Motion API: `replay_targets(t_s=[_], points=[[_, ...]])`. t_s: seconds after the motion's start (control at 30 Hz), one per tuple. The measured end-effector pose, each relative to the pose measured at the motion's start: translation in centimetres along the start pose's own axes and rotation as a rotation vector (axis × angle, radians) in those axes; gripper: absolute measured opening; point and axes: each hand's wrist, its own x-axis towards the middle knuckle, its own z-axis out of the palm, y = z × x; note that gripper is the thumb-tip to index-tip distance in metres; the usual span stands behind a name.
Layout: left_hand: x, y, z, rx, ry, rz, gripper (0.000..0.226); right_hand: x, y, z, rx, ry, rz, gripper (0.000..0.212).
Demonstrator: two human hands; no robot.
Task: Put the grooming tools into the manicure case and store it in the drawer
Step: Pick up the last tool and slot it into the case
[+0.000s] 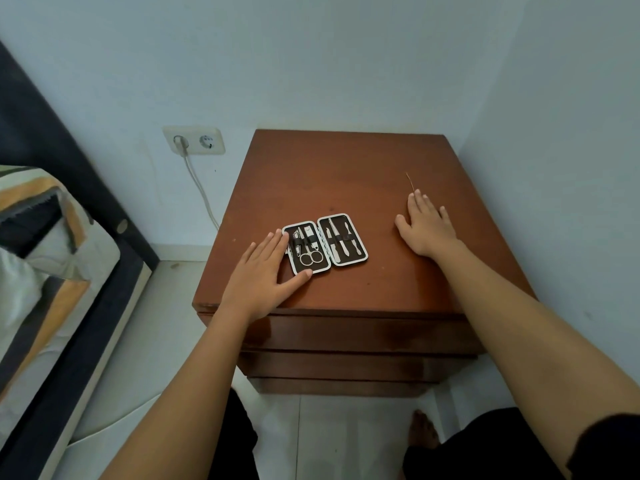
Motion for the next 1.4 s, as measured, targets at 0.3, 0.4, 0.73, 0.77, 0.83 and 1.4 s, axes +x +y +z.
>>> replay_targets(t_s=[0.3, 0.4, 0.73, 0.77, 0.83, 1.4], points=[[0.1, -0.3, 0.2, -0.01, 0.019, 0.006, 0.094, 2.1, -0.6, -0.4, 0.005, -0.009, 0.038, 0.067], [0.1, -0.2, 0.1, -0.011, 0.023, 0.007, 0.094, 1.9, -0.7, -0.3, 0.008, 0.003, 0.037, 0.065], [-0.1, 0.1, -0.2, -0.029, 0.009, 0.0, 0.096, -4.1, -1.2, 1.0, 0.029, 0.056, -0.044, 0.058], [-0.1, 0.1, -0.3, -0.03, 0.006, -0.001, 0.097, -5.0, -1.2, 1.1, 0.029, 0.066, -0.059, 0.057], [-0.2, 0.2, -0.4, -0.025, 0.0, 0.001, 0.094, -6.6, -1.3, 1.2, 0.036, 0.078, -0.086, 0.055], [-0.1, 0.0, 0.1, 0.012, -0.005, -0.007, 0.091, -8.7, -2.7, 0.4, 0.569, 0.309, 0.274, 0.027]])
